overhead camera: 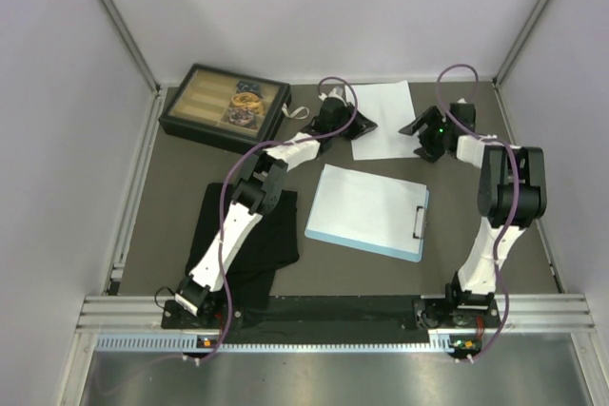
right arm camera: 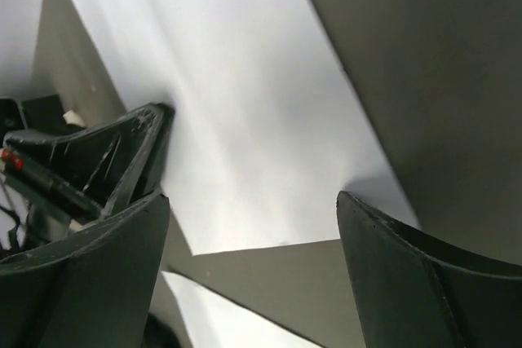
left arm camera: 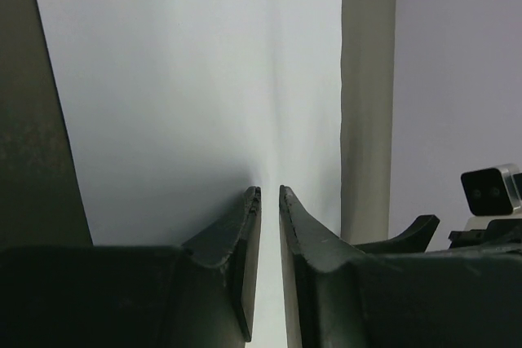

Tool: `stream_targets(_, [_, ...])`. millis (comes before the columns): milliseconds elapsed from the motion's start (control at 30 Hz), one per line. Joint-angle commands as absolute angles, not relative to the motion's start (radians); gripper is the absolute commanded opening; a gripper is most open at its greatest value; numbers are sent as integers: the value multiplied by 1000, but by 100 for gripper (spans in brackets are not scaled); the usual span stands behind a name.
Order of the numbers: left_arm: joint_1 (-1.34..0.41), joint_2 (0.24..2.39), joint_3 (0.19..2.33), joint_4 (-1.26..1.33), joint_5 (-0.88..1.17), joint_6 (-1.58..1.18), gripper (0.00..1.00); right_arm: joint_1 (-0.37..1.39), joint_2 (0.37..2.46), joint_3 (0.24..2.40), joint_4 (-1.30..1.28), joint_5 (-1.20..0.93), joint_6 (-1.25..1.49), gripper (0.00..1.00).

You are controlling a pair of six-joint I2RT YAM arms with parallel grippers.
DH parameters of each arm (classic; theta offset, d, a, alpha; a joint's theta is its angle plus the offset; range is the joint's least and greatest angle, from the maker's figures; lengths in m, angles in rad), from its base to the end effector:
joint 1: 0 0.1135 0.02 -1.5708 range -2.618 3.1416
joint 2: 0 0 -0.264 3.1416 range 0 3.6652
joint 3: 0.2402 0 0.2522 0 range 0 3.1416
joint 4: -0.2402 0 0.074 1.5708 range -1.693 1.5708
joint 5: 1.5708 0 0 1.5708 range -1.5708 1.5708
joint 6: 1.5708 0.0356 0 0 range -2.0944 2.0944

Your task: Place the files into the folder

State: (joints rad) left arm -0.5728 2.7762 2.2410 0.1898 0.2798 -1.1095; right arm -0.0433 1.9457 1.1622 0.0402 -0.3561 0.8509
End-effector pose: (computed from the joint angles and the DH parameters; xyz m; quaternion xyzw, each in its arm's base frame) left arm 0.5071 -0.3387 0.0979 -0.1375 0.8024 -0.5005 0.2946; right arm 0.4118 -0.0054 0.1561 0.3254 0.8434 0.3046 0.3002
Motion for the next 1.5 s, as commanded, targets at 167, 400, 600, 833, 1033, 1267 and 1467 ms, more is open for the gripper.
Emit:
stream_targets(167, [-615, 2741, 2160, 43, 247, -1040, 22, -106, 1850, 1261, -253, -208, 525, 87])
stream_targets(400, [-615, 2746, 2154, 43, 250, -1048, 21, -141, 1894, 1198, -171, -356, 587, 87])
stream_targets(600, [-615, 2752, 2152, 52, 253, -1058, 21, -140, 1904, 1169, -97, -385, 633, 86])
stream_targets(833, [-618, 2757, 2154, 55, 259, -1065, 21, -141, 1947, 1105, 148, -537, 741, 86])
stream_targets(1033, [-621, 2760, 2158, 58, 258, -1069, 21, -138, 1951, 1039, 316, -571, 802, 84])
stream_targets(1267, [-626, 2758, 2166, 63, 270, -1048, 23, -101, 1957, 1040, 312, -438, 795, 50])
stream_targets(1467, [-629, 2663, 2252, 15, 310, -901, 60, -83, 1910, 1255, 68, -443, 648, 0])
